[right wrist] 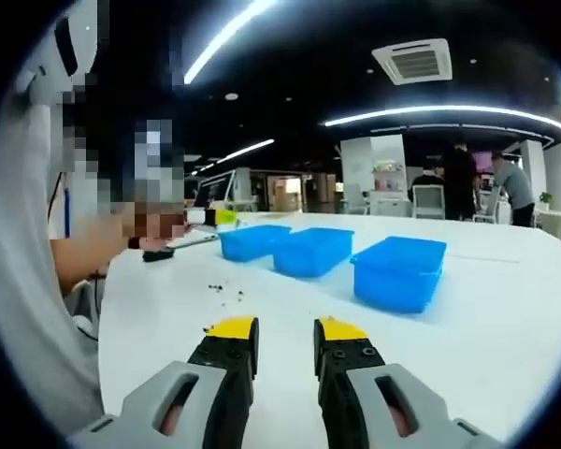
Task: Pick up the resistors one by one and place each resistor into its matching bin, sorting the parts by color and model until every resistor is separated into the correct bin for its type
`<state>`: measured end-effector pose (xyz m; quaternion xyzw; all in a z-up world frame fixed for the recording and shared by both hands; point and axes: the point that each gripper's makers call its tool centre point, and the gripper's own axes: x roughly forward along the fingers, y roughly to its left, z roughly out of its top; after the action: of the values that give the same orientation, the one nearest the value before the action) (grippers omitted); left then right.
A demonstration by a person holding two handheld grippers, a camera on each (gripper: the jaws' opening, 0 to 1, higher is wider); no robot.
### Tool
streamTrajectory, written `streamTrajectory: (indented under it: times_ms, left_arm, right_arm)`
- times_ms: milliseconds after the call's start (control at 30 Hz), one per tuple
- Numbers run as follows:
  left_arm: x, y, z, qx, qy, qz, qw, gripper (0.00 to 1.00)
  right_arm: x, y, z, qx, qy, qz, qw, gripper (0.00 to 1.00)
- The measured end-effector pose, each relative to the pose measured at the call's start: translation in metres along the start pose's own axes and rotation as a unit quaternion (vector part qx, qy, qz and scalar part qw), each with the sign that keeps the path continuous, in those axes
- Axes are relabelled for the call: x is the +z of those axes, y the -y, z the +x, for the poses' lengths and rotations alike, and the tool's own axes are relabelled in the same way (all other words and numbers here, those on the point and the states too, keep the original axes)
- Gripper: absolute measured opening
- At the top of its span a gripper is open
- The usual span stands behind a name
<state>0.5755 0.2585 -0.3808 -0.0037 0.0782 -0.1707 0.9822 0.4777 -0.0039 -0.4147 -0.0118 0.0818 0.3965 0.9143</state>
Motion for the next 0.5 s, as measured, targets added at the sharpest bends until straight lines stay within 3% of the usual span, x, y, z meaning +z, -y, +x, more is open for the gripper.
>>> streamTrajectory:
  times_ms: [67,167,300,433,500]
  left_arm:
    - [0.005,0.012,-0.011,-0.023,0.021,-0.025,0.9992,0.25]
    - [0.012,0.010,-0.025,-0.021,0.035,-0.031,0.9987,0.16]
    - [0.020,0.011,-0.042,-0.028,0.050,-0.033,0.9978,0.18]
    - [0.016,0.019,-0.059,-0.033,0.045,-0.028,0.9980,0.21]
    - [0.000,0.022,-0.067,-0.032,0.015,-0.023,0.9991,0.21]
  right_arm:
    - [0.005,0.000,0.000,-0.002,0.011,0.008,0.9999,0.26]
    - [0.010,0.000,0.000,-0.004,0.020,0.012,0.9997,0.25]
    - [0.020,-0.005,-0.004,-0.004,0.036,0.011,0.9993,0.25]
    - [0.036,-0.014,-0.010,0.005,0.064,0.004,0.9979,0.26]
    - [0.041,-0.021,-0.013,0.010,0.068,0.000,0.9976,0.26]
